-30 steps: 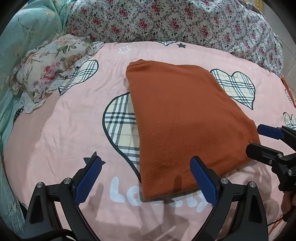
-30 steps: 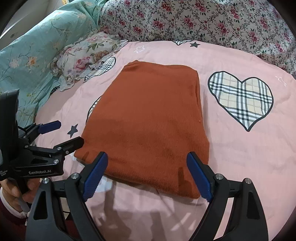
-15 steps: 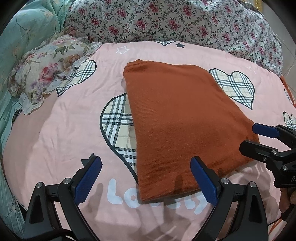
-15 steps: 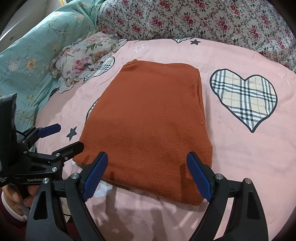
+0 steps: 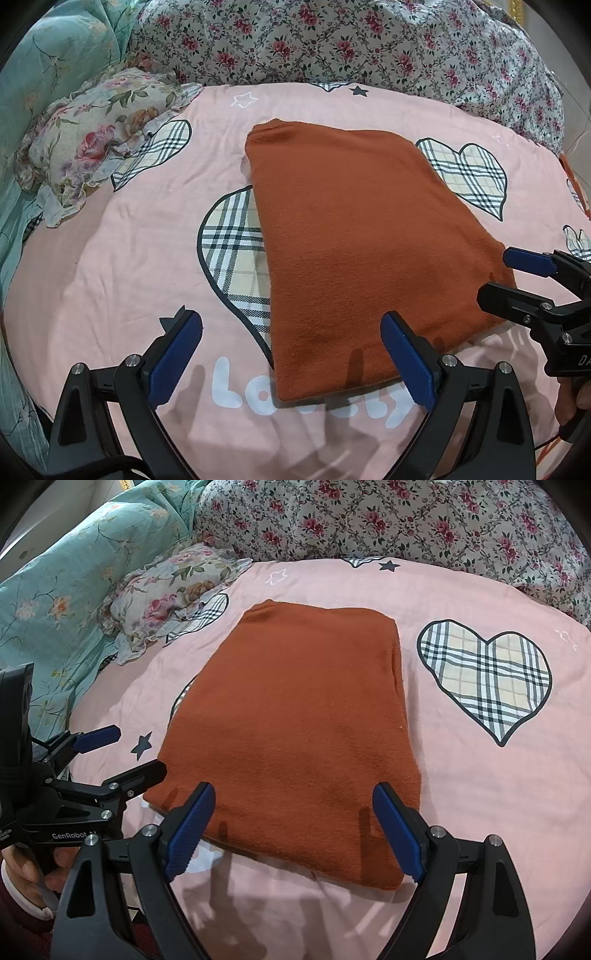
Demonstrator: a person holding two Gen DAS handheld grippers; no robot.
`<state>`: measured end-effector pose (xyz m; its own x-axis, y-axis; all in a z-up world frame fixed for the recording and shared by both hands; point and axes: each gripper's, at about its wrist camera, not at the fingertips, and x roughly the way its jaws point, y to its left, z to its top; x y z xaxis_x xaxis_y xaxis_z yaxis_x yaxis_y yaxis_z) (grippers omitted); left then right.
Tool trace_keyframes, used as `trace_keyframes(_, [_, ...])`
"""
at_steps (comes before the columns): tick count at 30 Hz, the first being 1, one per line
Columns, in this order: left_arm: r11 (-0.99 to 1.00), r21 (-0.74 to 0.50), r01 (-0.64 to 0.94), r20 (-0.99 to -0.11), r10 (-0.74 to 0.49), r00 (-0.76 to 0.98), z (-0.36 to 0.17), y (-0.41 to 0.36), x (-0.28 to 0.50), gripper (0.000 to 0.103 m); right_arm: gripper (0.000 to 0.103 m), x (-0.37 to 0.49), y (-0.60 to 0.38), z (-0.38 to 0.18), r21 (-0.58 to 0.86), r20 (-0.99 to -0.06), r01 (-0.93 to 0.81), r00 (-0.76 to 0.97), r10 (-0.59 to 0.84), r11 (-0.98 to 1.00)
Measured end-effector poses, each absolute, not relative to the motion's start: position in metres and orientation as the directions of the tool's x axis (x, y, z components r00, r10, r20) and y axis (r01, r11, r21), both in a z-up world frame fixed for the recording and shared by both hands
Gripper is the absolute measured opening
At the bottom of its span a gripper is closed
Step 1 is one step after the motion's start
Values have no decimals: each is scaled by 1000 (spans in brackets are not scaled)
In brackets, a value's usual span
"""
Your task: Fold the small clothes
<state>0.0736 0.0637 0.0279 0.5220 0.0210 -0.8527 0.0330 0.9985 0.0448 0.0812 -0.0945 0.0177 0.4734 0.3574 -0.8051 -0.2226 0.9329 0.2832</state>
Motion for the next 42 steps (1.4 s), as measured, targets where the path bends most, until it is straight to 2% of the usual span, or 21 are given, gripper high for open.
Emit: trace_keyframes(42, [997,56,53,-840,19,543,33,61,85,98,87,85,-101,26,267,-797,-209,500,338,941])
